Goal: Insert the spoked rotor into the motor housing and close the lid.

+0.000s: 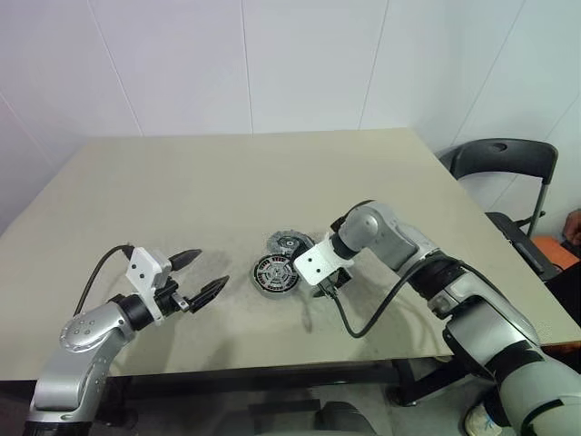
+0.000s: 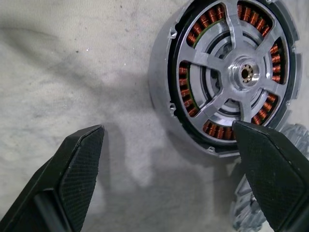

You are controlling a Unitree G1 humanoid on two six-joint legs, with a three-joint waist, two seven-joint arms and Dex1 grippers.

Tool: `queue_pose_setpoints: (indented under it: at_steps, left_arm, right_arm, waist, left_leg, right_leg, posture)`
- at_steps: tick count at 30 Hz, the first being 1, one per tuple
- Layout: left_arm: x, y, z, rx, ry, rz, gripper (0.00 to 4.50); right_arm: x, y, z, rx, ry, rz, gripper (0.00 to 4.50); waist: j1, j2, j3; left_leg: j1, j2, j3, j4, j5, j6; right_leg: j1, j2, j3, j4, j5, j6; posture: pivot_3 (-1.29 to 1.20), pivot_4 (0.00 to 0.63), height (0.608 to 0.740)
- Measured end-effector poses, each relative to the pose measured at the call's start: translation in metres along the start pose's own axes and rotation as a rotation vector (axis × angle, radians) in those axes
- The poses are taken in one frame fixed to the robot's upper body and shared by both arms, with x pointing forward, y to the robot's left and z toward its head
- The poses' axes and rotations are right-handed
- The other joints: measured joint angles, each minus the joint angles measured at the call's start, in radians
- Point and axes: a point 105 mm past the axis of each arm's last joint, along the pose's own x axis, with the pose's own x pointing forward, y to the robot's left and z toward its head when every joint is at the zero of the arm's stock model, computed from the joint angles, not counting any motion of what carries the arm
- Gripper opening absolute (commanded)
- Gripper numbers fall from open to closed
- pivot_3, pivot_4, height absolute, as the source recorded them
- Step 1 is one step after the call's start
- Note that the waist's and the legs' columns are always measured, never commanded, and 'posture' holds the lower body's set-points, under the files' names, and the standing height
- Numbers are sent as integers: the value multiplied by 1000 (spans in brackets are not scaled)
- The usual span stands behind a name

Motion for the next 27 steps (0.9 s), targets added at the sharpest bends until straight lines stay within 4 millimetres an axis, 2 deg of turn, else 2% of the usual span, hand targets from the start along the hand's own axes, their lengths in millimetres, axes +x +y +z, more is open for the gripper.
queue_pose_setpoints:
  at_steps: [2, 5, 14, 17, 23, 27]
  left_arm:
    - [0, 0, -1, 1, 0, 7, 4500]
    - [1, 0, -1, 2, 1, 11, 4500]
    - [1, 1, -2, 7, 4, 21, 4500]
    - [1, 1, -2, 11, 8, 24, 4500]
    - [1, 2, -3, 20, 9, 38, 4500]
    - [1, 3, -3, 28, 13, 48, 4500]
  right_arm:
    - [1, 1, -2, -11, 13, 9, 4446]
    - [3, 1, -4, -21, 20, 26, 3876]
    - [4, -9, 0, 3, 7, 9, 820]
    - [6, -9, 3, 79, -14, 30, 82]
    - [9, -8, 10, 328, -61, 21, 60]
    - [12, -11, 22, 576, -94, 20, 60]
  waist:
    - [0, 0, 0]
    - [0, 0, 0]
    - [-3, 0, 0]
    - [-9, 0, -1]
    - [-14, 0, -1]
    - [-22, 0, -1]
  left_leg:
    - [0, 0, 0, 0, 0, 0]
    - [0, 0, 0, 0, 0, 0]
    - [2, 0, 0, 0, 0, 0]
    - [4, 0, 0, 0, 0, 0]
    - [3, 0, -1, 0, 0, 0]
    - [-2, 0, -1, 0, 0, 0]
  right_leg:
    - [0, 0, 0, 0, 0, 0]
    - [0, 0, 0, 0, 0, 0]
    - [1, 0, 0, 1, 0, 0]
    - [3, 0, 0, 1, 0, 0]
    - [3, -1, 0, 1, 0, 0]
    - [-2, -1, 0, 1, 0, -1]
  posture:
    - [0, 0, 740]
    - [0, 0, 740]
    - [0, 0, 740]
    - [0, 0, 740]
    - [0, 0, 740]
    - [0, 0, 740]
